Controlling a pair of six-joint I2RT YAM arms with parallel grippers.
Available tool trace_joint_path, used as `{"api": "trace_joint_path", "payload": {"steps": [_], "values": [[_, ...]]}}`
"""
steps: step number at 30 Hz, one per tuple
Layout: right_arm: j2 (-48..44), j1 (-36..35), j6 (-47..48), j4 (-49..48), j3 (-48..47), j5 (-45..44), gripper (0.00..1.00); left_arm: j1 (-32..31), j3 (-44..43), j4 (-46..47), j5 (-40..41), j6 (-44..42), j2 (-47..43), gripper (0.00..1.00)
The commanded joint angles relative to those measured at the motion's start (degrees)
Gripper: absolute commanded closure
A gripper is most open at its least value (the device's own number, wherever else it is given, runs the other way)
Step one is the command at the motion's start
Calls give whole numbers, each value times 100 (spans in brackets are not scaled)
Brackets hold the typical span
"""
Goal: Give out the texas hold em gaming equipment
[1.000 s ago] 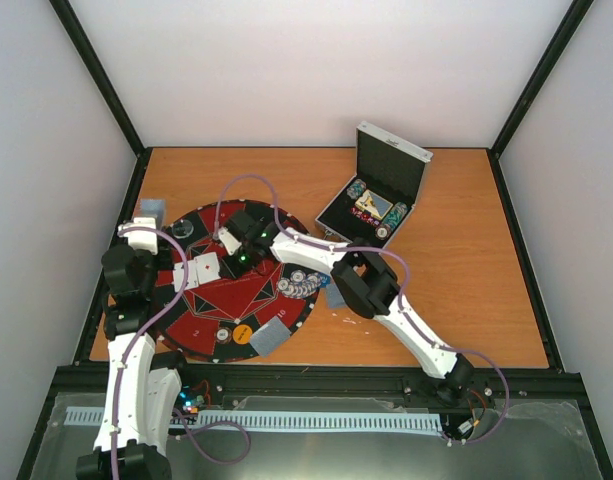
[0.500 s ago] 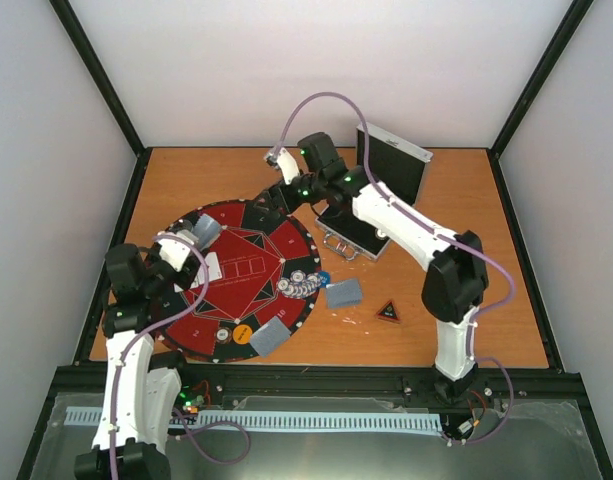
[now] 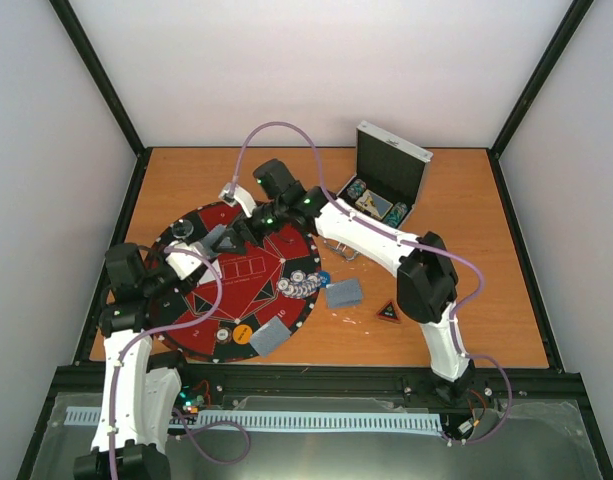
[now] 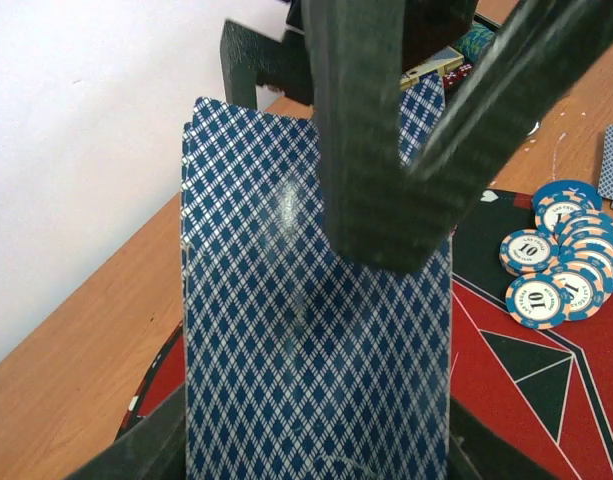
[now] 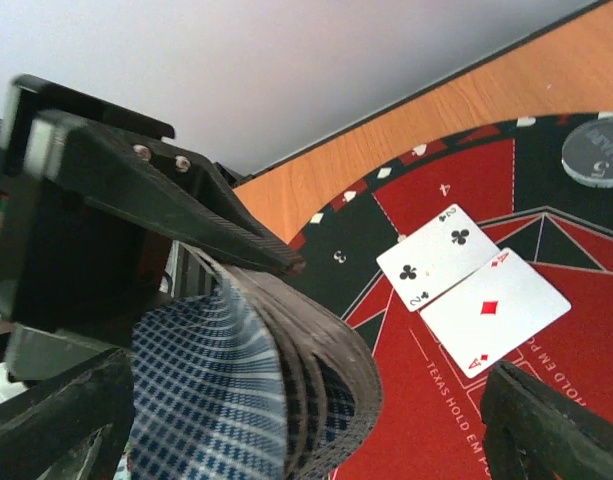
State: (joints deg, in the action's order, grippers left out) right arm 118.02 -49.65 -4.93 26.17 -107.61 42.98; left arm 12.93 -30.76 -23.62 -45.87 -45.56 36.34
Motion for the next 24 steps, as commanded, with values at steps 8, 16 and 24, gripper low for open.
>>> {"api": "trace_joint_path", "payload": {"steps": [8,16,24], "values": [[191,25,142,676,-523,-667,24,34,-233,98,-245,-147,-118,60],[80,68,314,982,-612,-888,50,39,-203,82,-202,-214,-125,61],[26,82,413,1176,-774,-854,62,34,-168,68,-204,-155,-144,61]]}}
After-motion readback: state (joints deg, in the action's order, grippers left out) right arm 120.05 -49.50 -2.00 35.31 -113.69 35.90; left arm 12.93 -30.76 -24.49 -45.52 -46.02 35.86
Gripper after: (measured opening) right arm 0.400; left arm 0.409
